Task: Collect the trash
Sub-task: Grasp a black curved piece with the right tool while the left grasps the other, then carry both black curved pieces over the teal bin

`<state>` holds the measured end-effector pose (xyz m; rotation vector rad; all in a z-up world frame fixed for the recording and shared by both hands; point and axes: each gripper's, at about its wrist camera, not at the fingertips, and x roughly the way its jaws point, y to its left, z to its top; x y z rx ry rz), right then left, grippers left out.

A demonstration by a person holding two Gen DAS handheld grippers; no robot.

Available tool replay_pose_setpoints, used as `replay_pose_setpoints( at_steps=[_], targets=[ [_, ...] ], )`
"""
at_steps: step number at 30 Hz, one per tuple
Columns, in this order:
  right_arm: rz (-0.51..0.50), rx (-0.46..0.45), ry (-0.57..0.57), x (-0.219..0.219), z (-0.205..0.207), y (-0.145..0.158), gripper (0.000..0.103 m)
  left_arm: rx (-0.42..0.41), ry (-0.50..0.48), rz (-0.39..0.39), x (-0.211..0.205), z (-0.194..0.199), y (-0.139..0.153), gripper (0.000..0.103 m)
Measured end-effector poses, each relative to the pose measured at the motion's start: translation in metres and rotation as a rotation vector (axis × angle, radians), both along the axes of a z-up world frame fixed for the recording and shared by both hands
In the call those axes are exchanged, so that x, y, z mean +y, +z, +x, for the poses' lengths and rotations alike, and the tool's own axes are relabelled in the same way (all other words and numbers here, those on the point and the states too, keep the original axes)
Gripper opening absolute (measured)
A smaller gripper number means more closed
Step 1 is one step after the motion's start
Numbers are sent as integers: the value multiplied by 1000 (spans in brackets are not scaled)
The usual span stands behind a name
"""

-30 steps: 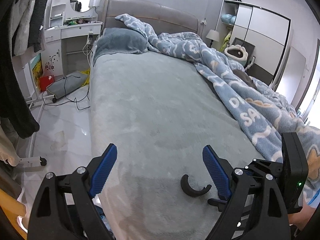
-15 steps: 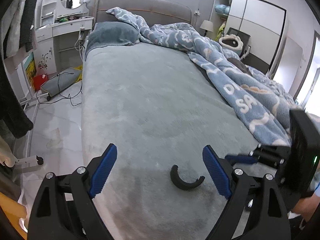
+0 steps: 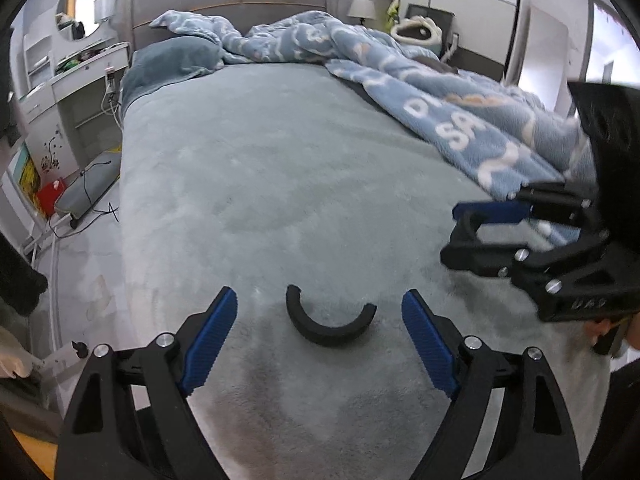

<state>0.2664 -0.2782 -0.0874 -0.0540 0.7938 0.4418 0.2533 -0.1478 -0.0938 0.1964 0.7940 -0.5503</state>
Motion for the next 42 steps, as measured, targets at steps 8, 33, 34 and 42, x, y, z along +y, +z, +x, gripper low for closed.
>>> replay_pose_setpoints(
  at_steps=[8,33,34,42],
  targets=[
    [5,-1,-9,-4,0,3,46,17,-2,27,-4,5,-12,69],
    [14,-8,-10,12,7,16,46,24,83,-87,12,7,8,49],
    [13,-6,-10,14,8,16,46,26,98,-97,16,7,10,49],
    [31,3,2,37,20,17,46,23,150,-116,40,7,17,49]
  ],
)
